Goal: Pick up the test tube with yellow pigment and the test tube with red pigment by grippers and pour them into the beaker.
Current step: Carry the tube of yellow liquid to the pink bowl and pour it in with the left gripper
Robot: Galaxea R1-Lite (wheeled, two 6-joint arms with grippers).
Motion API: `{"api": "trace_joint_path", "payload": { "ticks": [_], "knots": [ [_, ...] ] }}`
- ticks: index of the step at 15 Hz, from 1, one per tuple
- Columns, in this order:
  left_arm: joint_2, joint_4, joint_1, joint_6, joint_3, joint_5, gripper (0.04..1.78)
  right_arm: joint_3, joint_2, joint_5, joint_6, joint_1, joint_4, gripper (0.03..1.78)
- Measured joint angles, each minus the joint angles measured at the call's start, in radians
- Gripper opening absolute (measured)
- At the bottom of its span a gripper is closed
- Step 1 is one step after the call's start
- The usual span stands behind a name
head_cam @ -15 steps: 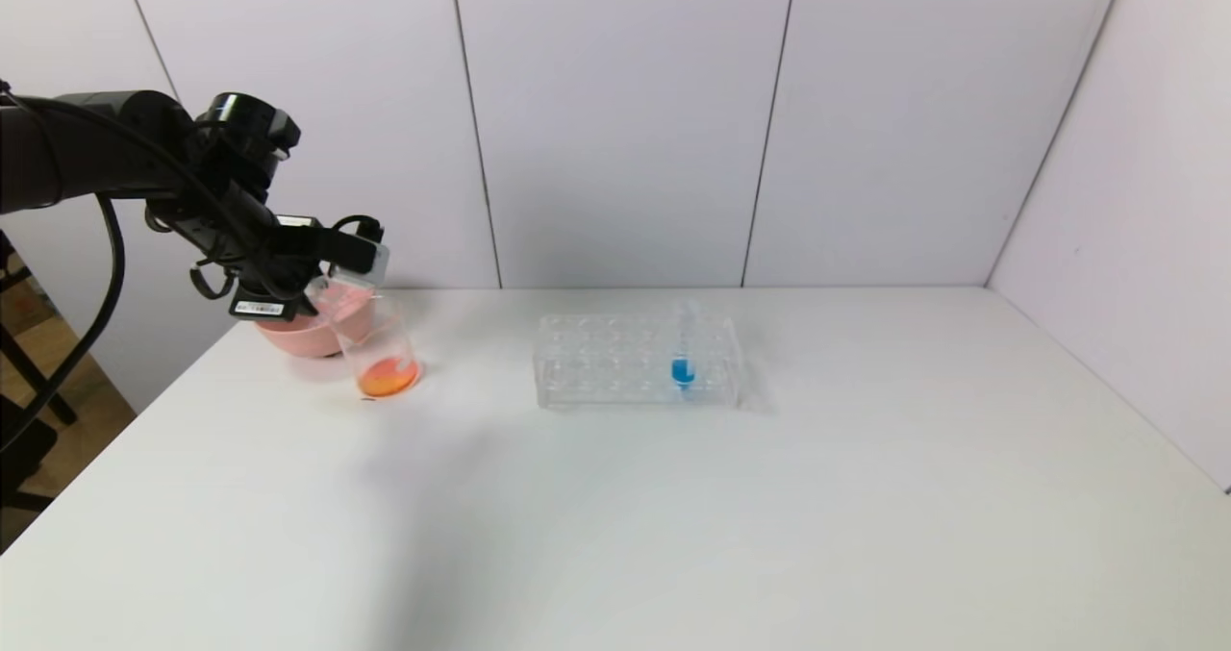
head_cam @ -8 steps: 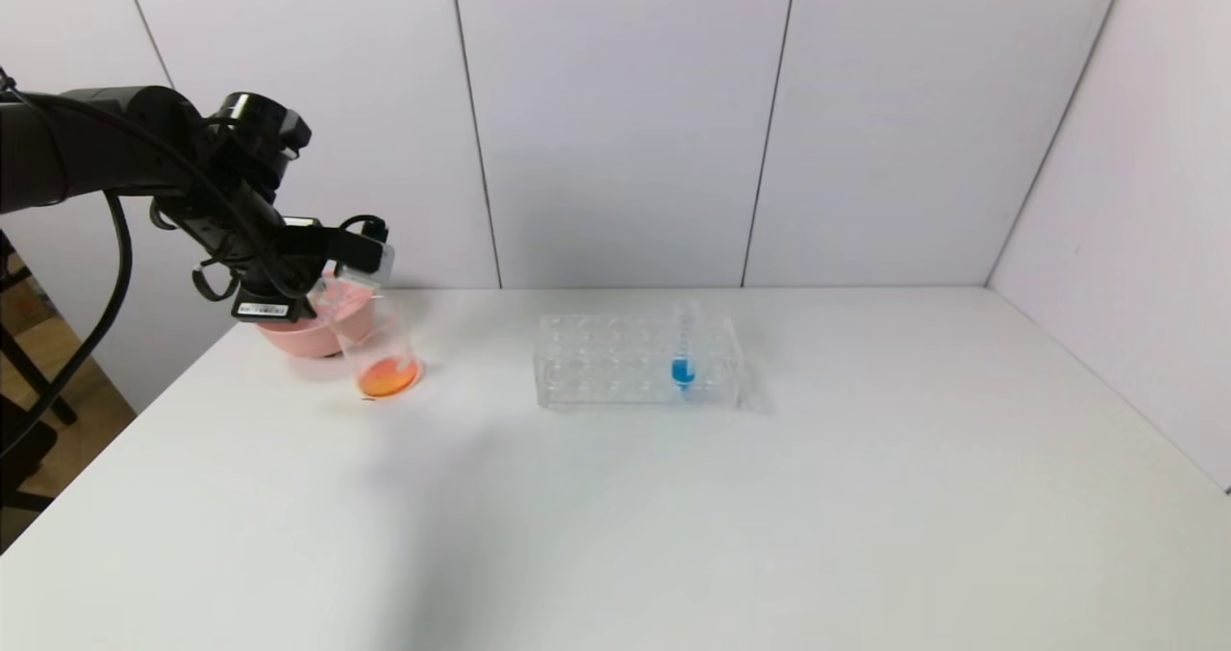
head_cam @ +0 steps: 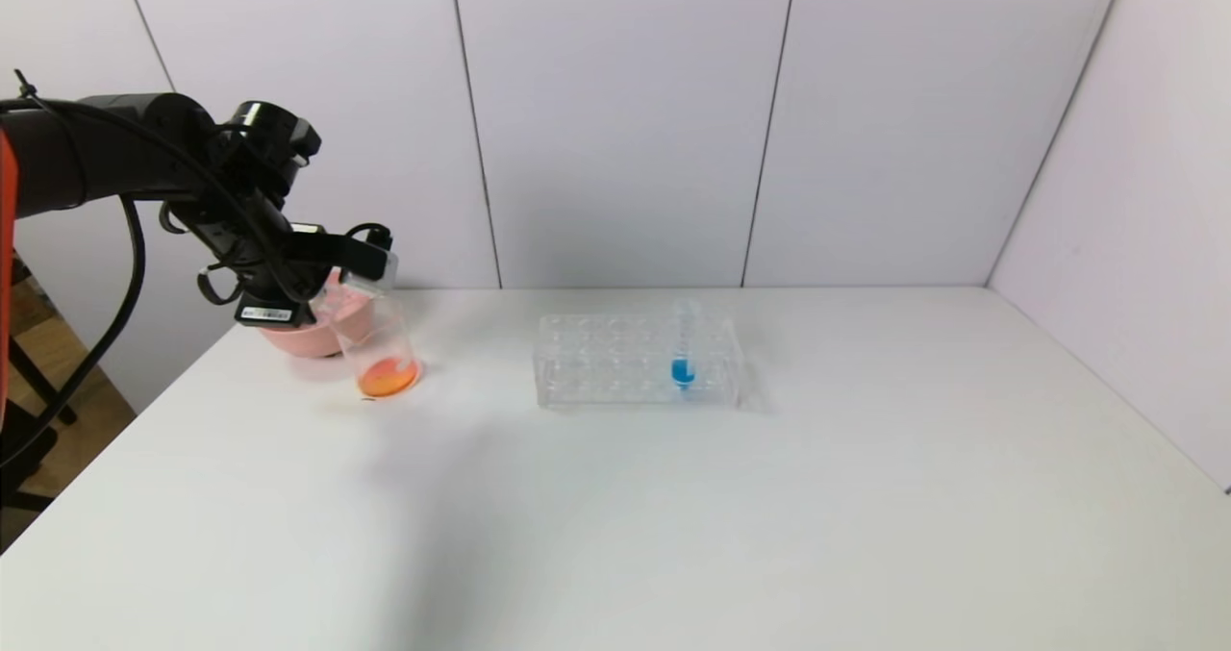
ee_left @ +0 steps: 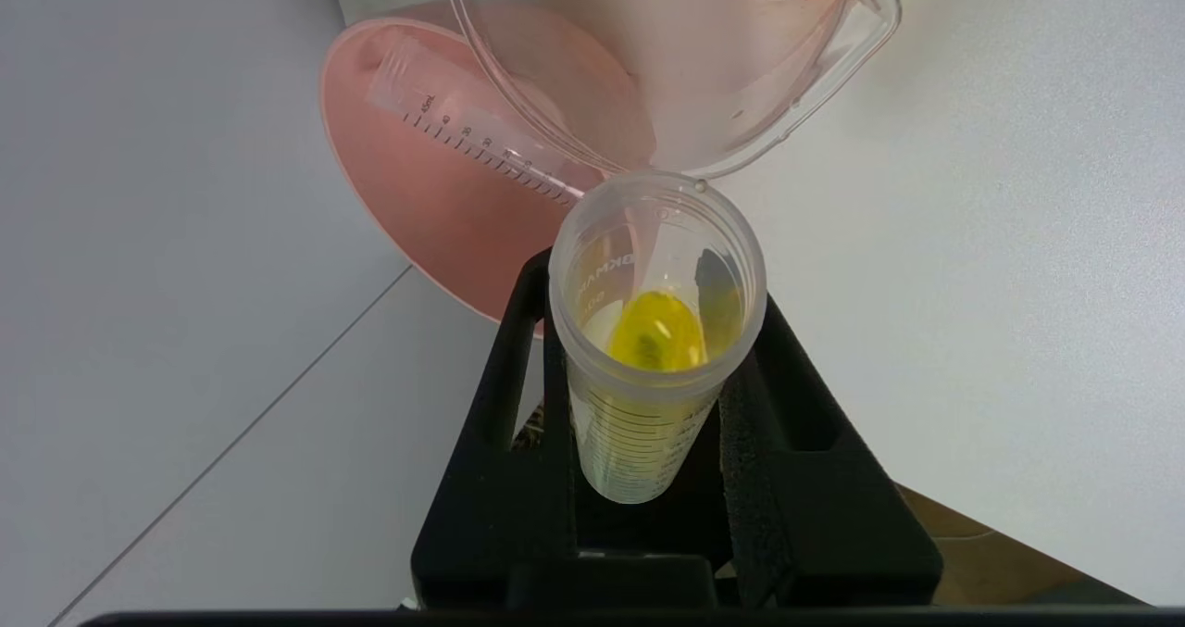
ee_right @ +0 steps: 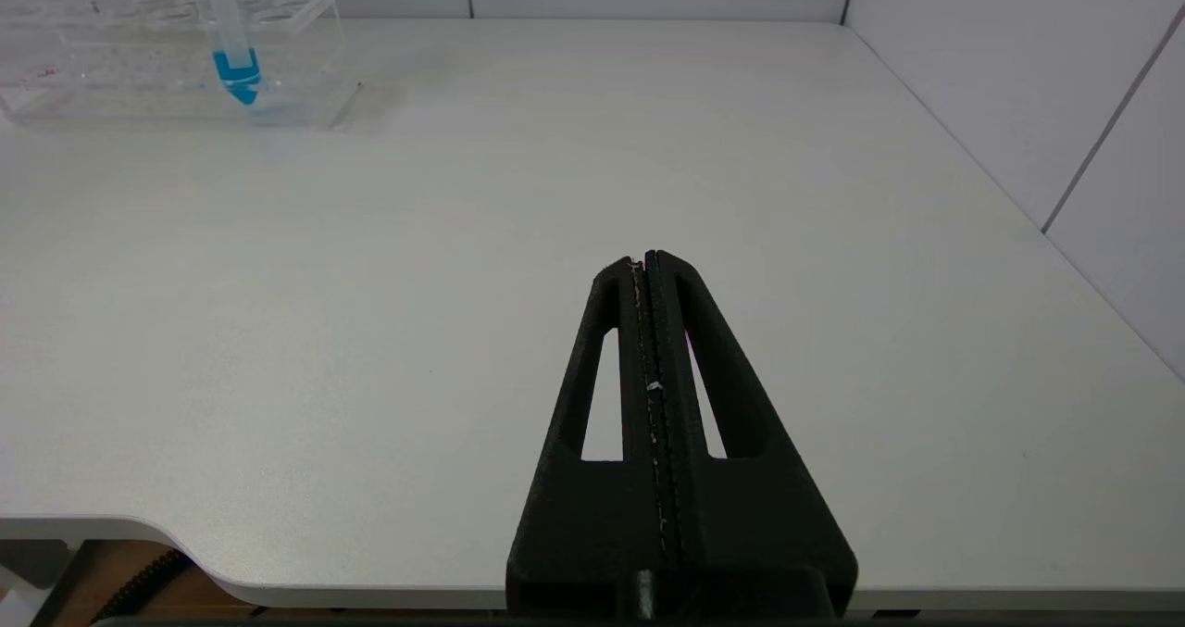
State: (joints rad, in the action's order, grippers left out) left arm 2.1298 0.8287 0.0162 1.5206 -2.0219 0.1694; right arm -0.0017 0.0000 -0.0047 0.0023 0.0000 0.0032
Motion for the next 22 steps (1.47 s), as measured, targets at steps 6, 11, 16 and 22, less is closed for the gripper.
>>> {"api": "trace_joint_path", "payload": {
  "ticks": [6,11,16,22],
  "knots": [
    [0.006,0.0,0.011,-0.002,0.0,0.052,0.46,0.0,0.0,0.0,0.0,0.0,0.0,0.11],
    [0.007,-0.004,0.013,-0.004,0.0,0.057,0.46,0.0,0.0,0.0,0.0,0.0,0.0,0.11],
    [0.007,-0.009,0.02,-0.011,0.0,0.059,0.46,0.0,0.0,0.0,0.0,0.0,0.0,0.11],
    [0.014,-0.012,0.032,-0.034,0.0,0.095,0.46,0.0,0.0,0.0,0.0,0.0,0.0,0.11]
  ]
}}
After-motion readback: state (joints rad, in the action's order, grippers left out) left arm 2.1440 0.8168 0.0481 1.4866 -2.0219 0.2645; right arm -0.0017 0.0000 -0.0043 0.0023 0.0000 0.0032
